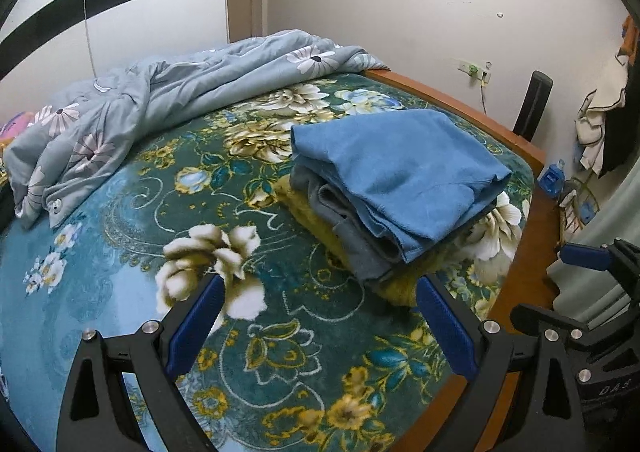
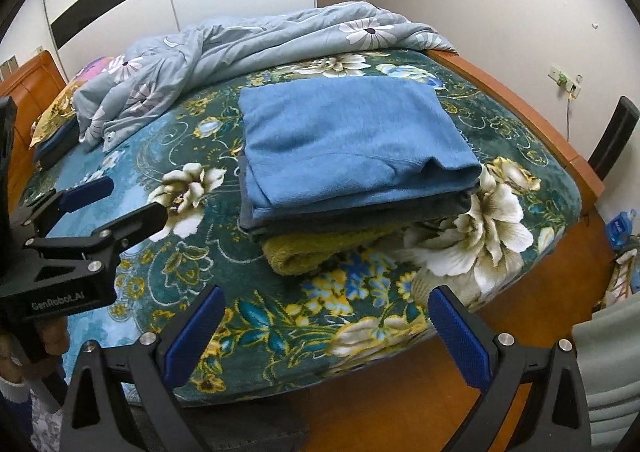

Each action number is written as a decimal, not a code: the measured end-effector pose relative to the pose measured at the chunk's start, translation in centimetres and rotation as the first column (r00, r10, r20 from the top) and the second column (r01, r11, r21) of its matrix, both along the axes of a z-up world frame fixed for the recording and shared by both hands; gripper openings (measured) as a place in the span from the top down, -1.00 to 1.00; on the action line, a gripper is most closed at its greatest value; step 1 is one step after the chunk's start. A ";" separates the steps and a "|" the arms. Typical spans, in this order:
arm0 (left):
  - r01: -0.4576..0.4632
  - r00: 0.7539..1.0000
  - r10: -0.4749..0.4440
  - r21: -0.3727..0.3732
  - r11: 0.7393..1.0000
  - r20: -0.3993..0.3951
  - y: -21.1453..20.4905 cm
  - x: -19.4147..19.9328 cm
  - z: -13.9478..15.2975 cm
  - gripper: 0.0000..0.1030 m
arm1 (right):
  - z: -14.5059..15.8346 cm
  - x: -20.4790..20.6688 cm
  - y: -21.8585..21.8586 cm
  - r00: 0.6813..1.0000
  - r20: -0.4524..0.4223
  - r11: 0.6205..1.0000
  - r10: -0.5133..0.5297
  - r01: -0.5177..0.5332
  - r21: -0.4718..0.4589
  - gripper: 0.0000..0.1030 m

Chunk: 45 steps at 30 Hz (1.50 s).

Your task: Fold clothes

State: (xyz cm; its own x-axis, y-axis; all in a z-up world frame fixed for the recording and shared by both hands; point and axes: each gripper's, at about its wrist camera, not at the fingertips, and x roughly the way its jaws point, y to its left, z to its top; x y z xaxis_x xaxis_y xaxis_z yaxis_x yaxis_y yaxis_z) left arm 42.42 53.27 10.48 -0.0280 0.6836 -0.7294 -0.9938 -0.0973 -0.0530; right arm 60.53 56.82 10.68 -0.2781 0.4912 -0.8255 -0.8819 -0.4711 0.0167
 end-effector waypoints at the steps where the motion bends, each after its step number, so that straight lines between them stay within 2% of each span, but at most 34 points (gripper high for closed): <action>1: -0.001 1.000 0.001 -0.001 1.000 -0.008 -0.2 0.0 0.1 -0.88 | 0.1 -0.1 -0.1 1.000 0.001 1.000 0.001 -0.001 -0.001 -1.00; 10: 0.005 1.000 -0.006 -0.045 0.999 -0.011 -0.4 0.2 0.3 -0.88 | 0.7 -1.1 -0.5 1.000 0.015 1.000 0.004 -0.004 -0.010 -1.00; 26: -0.004 0.999 0.002 -0.060 0.998 -0.035 0.4 0.2 0.6 -0.88 | 2.2 -2.2 0.6 1.000 0.030 1.000 0.001 -0.001 -0.004 -1.00; 45: 0.009 1.000 -0.010 -0.091 0.996 -0.009 1.0 0.4 -0.4 -0.88 | 1.9 -2.7 1.2 0.999 0.036 1.000 0.006 -0.005 -0.011 -1.00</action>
State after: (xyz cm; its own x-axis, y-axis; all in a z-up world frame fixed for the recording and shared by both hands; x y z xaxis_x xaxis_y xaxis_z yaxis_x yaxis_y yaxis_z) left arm 42.82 54.29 10.09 -0.0288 0.6148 -0.7882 -0.9952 -0.0915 -0.0350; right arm 57.85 58.04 12.56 -0.2506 0.4808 -0.8403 -0.8794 -0.4759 -0.0100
